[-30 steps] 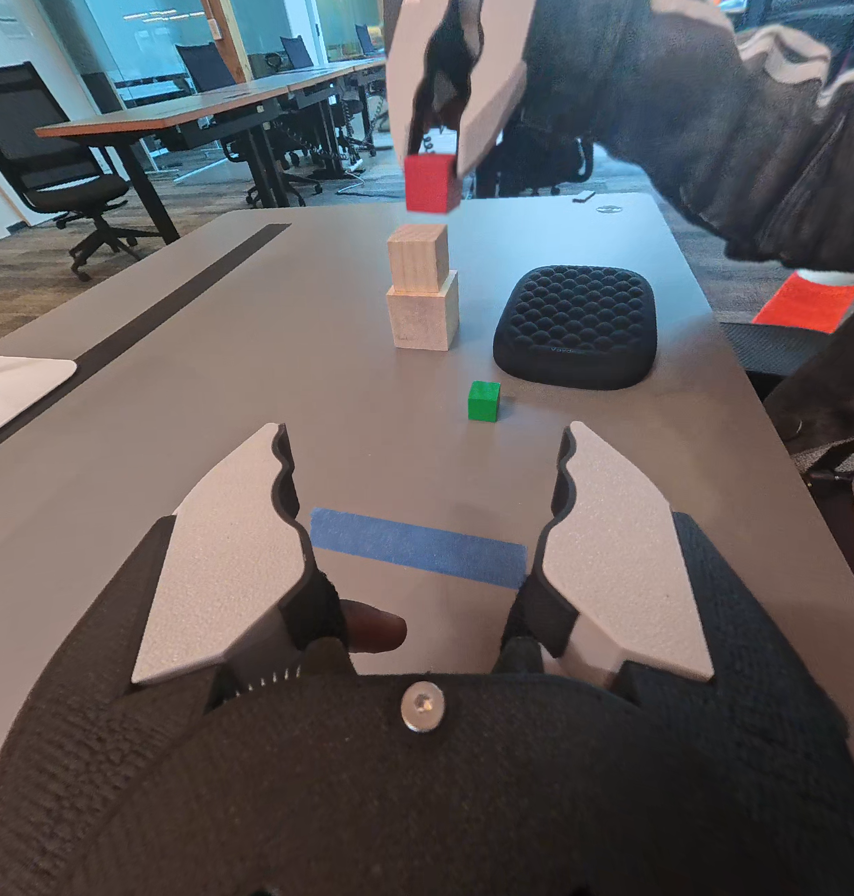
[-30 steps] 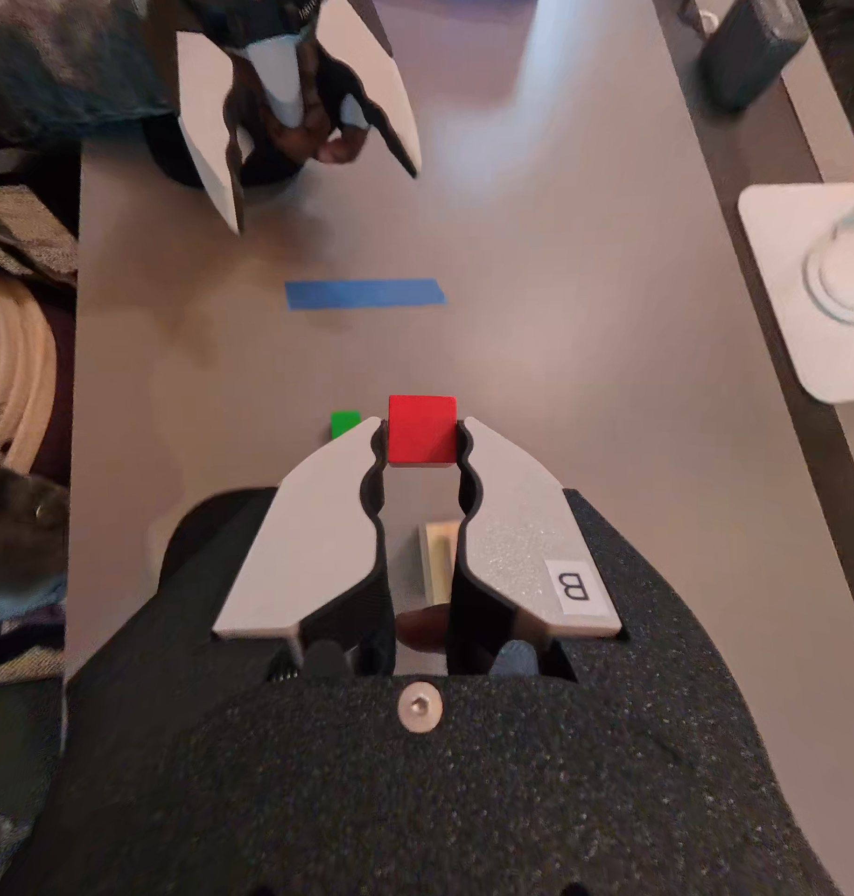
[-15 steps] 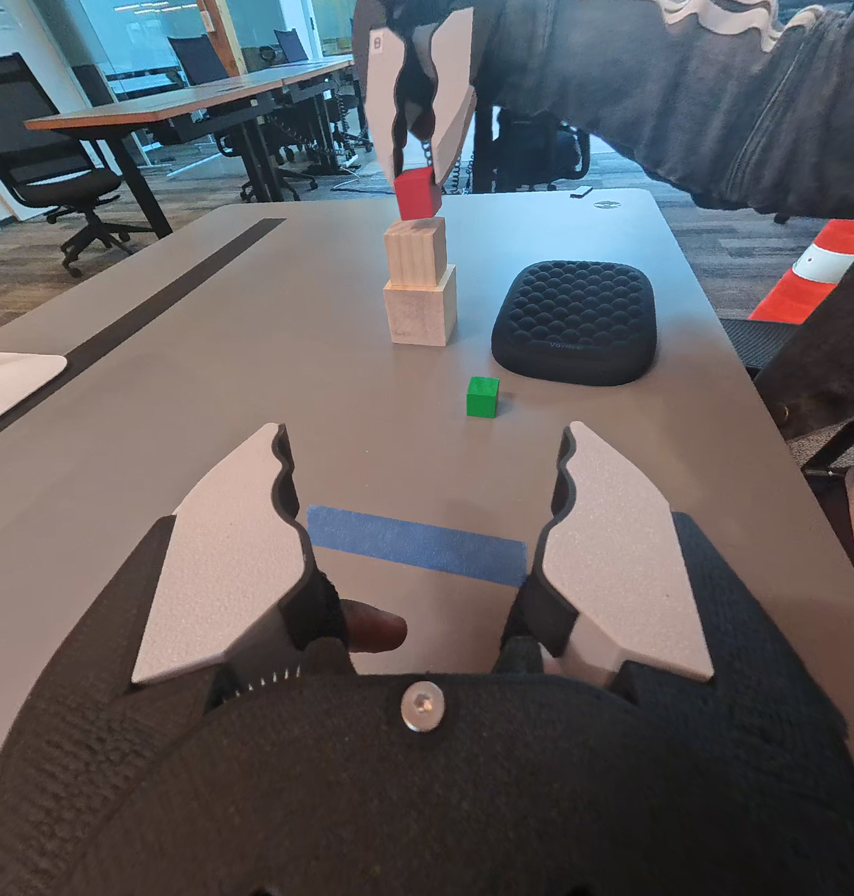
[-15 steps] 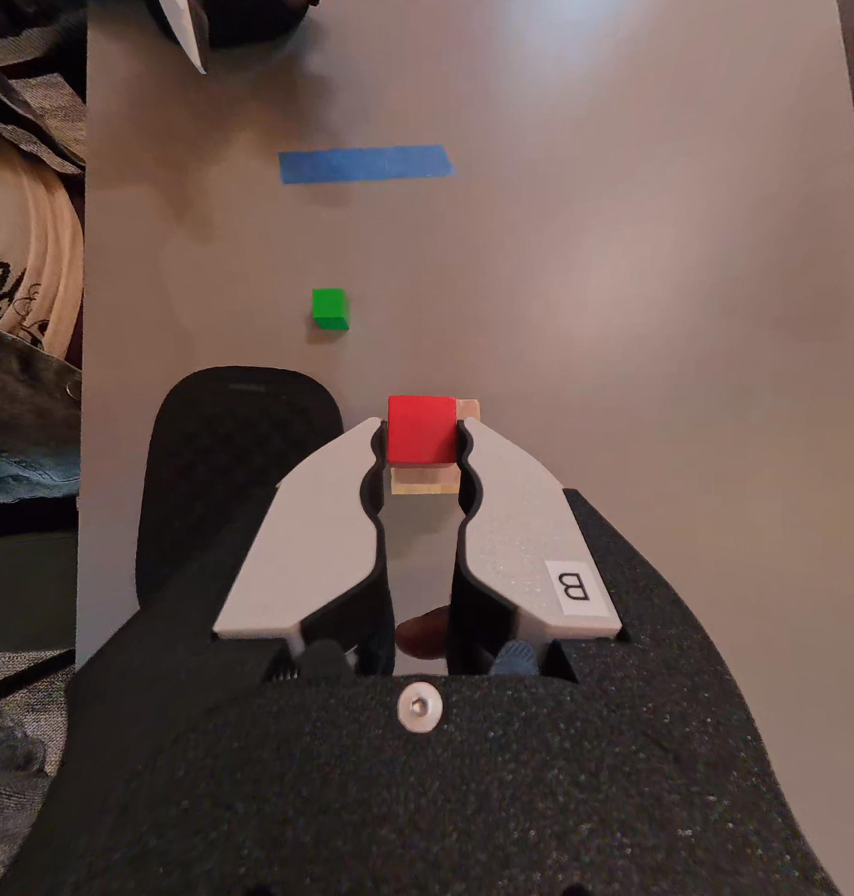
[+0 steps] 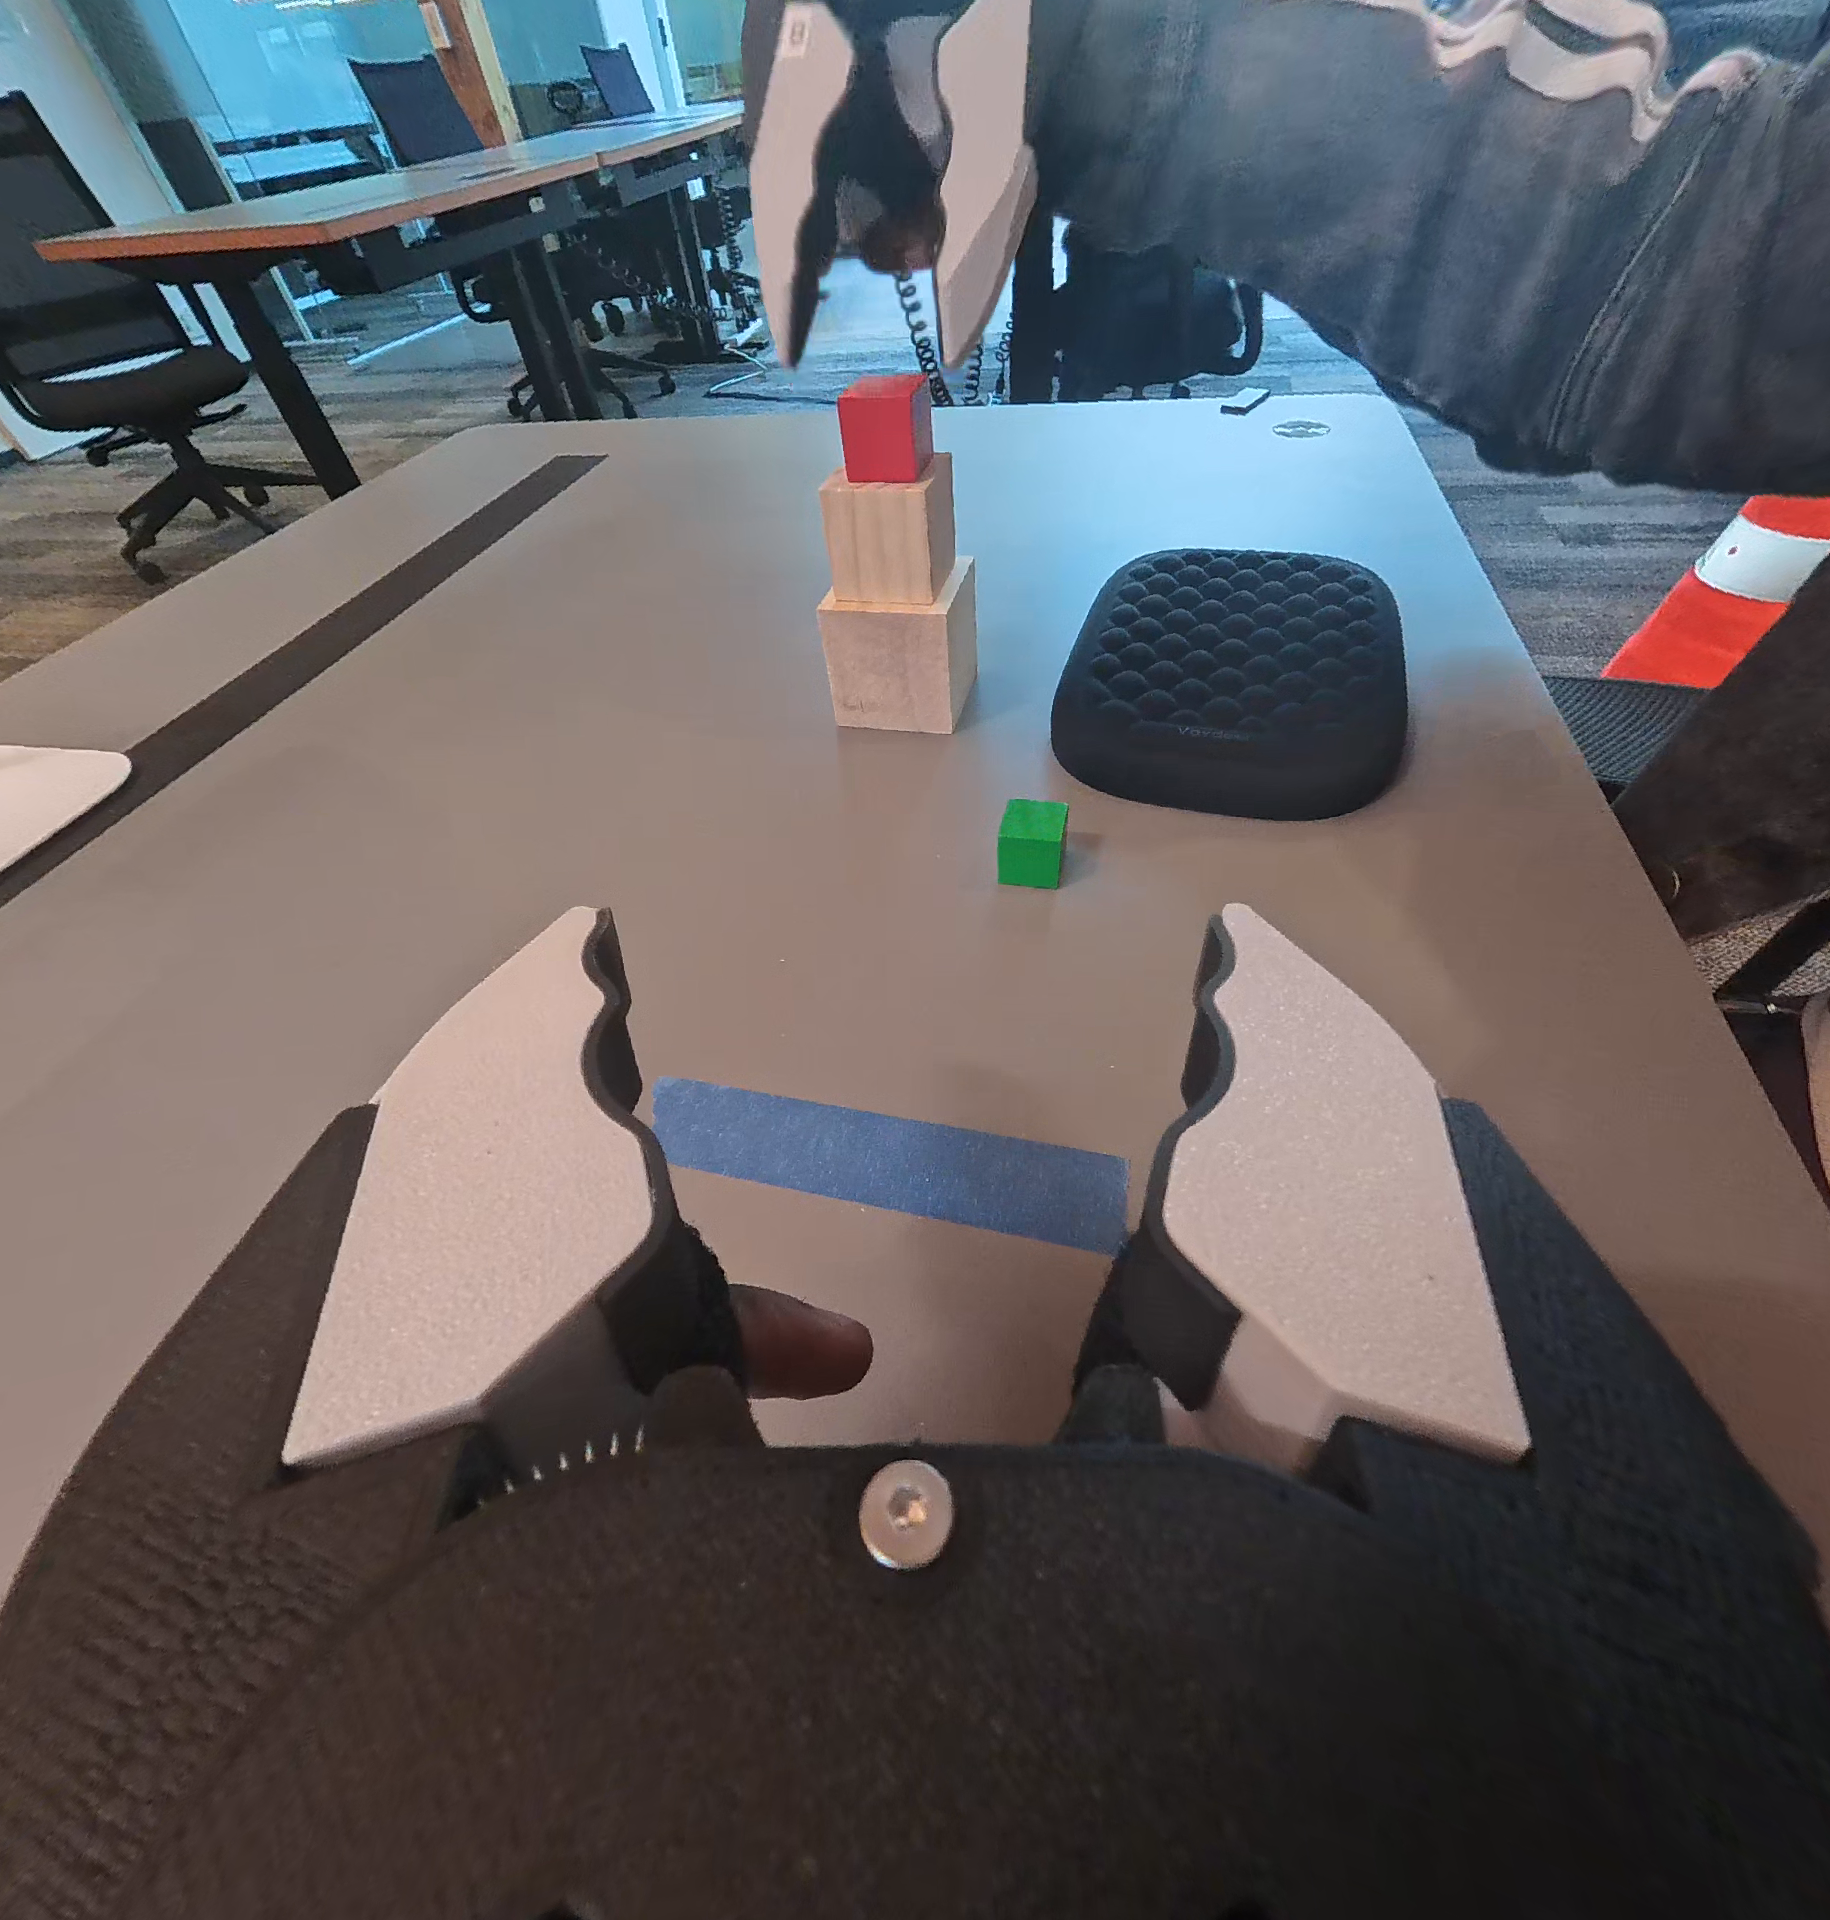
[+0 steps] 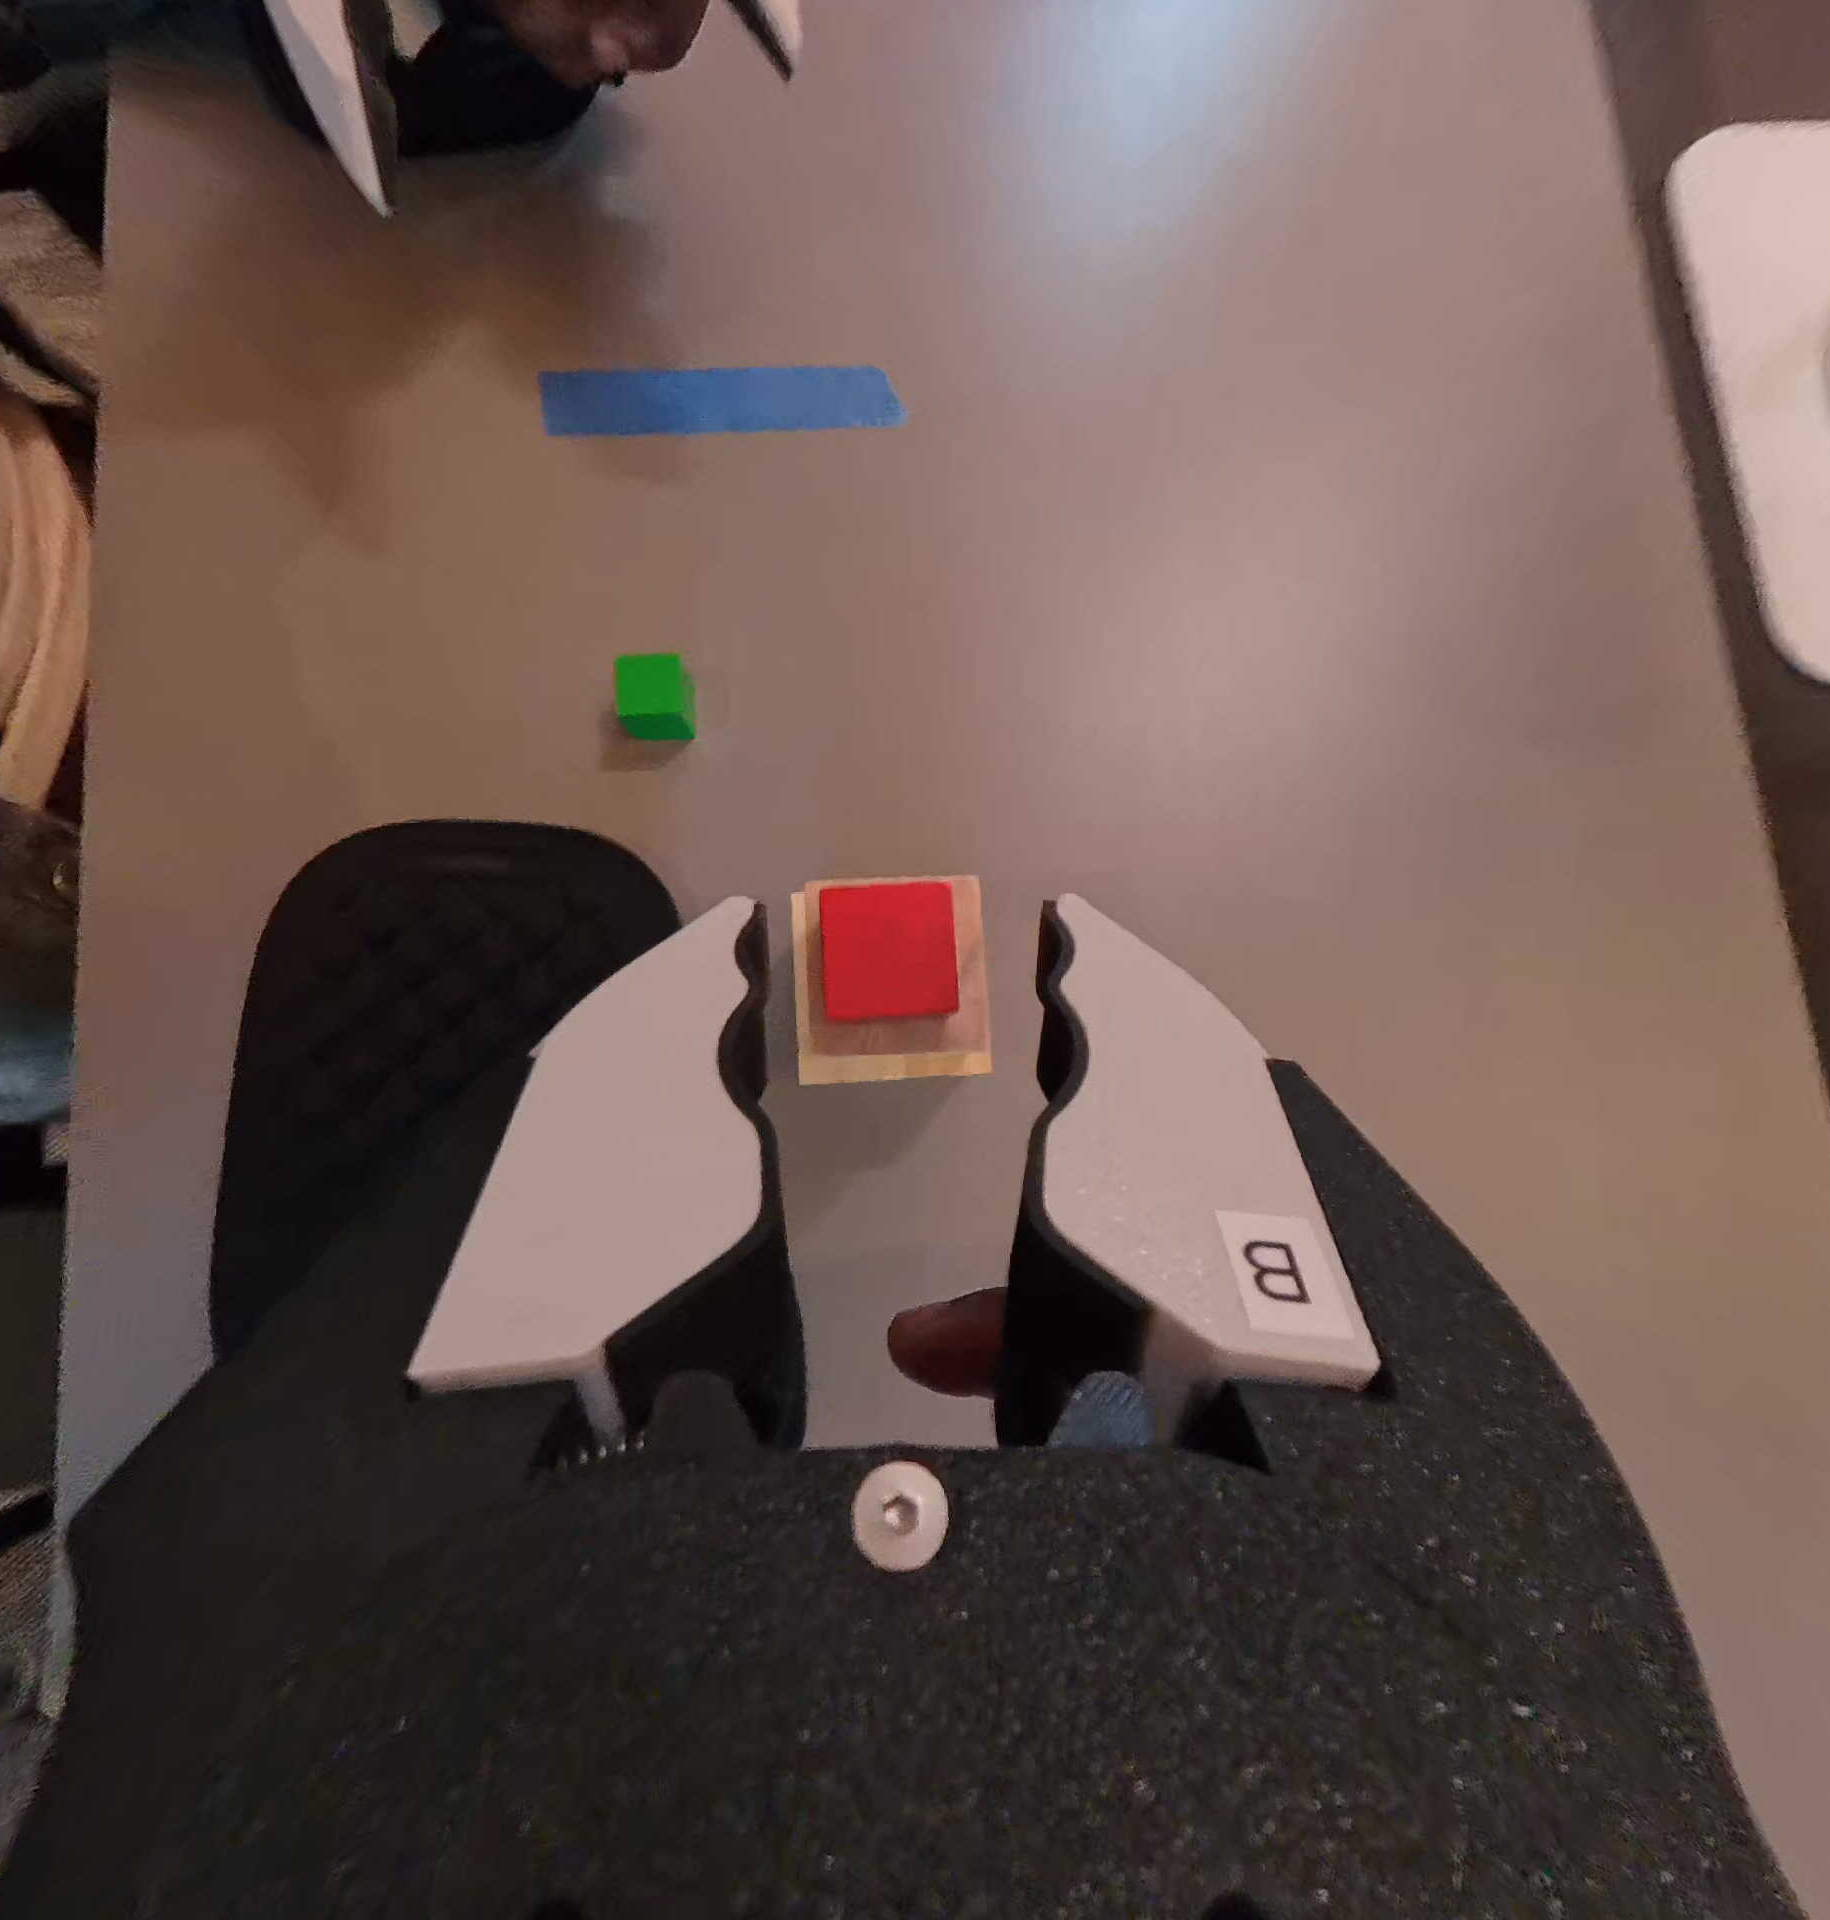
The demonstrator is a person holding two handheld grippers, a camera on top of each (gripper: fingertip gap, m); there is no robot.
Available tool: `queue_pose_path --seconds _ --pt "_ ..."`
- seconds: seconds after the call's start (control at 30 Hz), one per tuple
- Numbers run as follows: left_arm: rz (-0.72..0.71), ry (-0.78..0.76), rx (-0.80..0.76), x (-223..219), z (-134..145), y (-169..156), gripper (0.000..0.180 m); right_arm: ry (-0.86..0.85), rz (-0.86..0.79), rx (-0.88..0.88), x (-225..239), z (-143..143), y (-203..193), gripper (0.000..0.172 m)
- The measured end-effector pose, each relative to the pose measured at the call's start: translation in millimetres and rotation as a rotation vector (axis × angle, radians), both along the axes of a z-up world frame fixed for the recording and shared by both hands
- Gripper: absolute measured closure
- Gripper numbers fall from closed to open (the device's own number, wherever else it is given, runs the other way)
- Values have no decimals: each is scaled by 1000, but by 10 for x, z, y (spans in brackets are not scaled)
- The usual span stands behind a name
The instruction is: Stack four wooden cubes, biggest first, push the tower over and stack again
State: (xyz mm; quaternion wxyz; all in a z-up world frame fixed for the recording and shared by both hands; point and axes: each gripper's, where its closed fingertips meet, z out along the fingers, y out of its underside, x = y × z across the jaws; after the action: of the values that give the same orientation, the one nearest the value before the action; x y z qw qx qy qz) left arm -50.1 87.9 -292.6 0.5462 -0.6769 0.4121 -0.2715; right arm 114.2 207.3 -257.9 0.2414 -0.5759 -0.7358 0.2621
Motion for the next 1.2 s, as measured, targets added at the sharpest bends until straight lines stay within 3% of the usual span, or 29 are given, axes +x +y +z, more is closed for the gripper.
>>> queue_pose_path --seconds 0.1,0.17,0.3,0.43,0.63,0.77,0.87,0.97,1.1,1.2 --pt "-1 -2 0 0 2 0 77 130 -22 57 -156 265 -207 126" --pt "-2 -1 -1 2 0 0 77 159 14 54 -291 289 -526 130" --pt "-5 -3 1 10 5 -5 77 -40 94 32 -466 -312 -1013 128" --pt "-7 -3 5 13 14 -10 77 -161 52 13 -597 -803 -1046 128" --pt "-6 -3 11 8 29 -9 77 -202 11 11 -705 -1001 -994 133" --pt "-9 -3 14 14 35 -13 77 -201 9 31 -705 -1063 -985 151" --pt "-8 -2 14 14 35 -12 77 -152 51 14 -647 -875 -1036 151" --pt "-8 -8 17 13 48 -10 77 -72 99 30 -480 -407 -989 151" --pt "-9 -7 17 12 48 -10 77 -66 50 123 -54 169 -595 151" --pt "-12 -6 20 18 54 -14 77 -69 18 164 172 340 -291 151"
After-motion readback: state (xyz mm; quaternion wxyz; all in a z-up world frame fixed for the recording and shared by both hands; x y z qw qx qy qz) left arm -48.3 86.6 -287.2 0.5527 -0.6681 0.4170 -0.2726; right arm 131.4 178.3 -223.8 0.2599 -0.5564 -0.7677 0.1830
